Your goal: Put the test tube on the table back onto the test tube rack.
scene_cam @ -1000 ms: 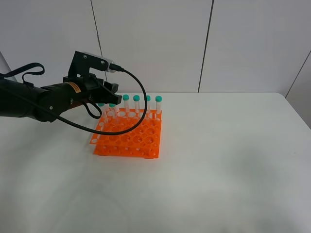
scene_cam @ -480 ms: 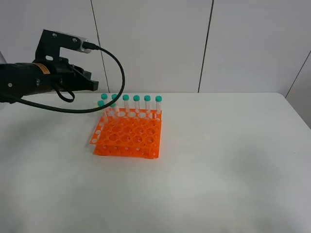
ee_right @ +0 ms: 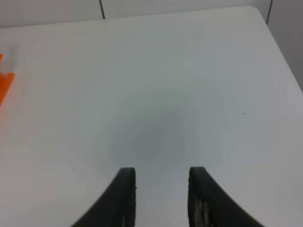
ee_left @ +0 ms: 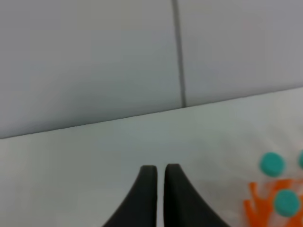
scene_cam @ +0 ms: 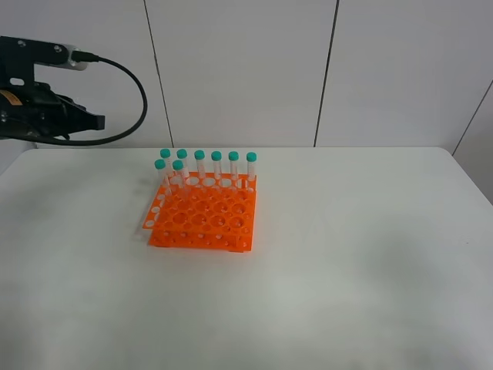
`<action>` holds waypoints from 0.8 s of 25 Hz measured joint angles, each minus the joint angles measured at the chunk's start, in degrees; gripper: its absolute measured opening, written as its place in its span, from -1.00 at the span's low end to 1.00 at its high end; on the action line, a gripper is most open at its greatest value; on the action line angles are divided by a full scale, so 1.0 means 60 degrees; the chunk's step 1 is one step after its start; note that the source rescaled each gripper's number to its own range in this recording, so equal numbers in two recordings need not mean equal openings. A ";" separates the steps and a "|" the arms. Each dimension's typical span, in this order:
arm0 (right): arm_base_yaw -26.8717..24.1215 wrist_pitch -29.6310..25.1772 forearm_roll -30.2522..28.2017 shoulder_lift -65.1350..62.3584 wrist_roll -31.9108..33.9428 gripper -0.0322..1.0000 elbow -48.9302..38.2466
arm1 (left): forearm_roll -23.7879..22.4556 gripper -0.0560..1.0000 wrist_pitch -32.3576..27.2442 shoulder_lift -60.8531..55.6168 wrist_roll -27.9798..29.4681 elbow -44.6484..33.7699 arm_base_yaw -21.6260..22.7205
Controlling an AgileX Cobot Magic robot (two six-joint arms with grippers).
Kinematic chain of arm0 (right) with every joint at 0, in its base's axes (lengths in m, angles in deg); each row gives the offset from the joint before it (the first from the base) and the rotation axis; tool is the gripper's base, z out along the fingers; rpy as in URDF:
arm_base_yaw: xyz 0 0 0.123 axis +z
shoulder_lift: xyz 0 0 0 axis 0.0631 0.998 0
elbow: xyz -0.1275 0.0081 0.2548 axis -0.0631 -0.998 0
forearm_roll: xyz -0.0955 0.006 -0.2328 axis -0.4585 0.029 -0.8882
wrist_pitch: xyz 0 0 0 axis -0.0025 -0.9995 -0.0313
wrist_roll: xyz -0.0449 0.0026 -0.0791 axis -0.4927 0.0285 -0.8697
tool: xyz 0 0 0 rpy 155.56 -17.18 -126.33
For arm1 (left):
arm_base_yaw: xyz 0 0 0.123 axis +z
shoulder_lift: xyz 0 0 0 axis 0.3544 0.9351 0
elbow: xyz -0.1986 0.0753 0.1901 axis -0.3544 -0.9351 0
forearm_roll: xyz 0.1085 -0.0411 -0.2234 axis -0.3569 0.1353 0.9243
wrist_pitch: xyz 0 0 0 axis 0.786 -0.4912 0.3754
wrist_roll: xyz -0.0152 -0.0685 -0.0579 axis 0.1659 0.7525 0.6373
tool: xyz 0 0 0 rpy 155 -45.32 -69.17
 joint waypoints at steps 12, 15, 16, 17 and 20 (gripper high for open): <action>0.0000 0.0000 0.0003 0.0000 0.0000 -0.20 0.0000 | 0.0000 -0.89 -0.2011 -0.0157 0.1064 0.0000 0.0561; 0.0000 0.0000 0.0003 0.0000 0.0000 -0.20 0.0000 | 0.0000 -0.89 -0.2655 -0.0157 0.1064 0.0000 0.0597; 0.0000 0.0000 0.0003 0.0000 0.0000 -0.20 0.0000 | 0.0000 -0.89 -0.2895 -0.0157 0.1064 0.0000 0.0634; 0.0000 0.0000 0.0003 0.0000 0.0000 -0.20 0.0000 | 0.0000 -0.89 -0.3106 -0.0157 0.1064 0.0000 0.0691; 0.0000 0.0000 0.0003 0.0000 0.0000 -0.20 0.0000 | 0.0000 -0.89 -0.3931 -0.0223 0.1064 0.0000 0.0756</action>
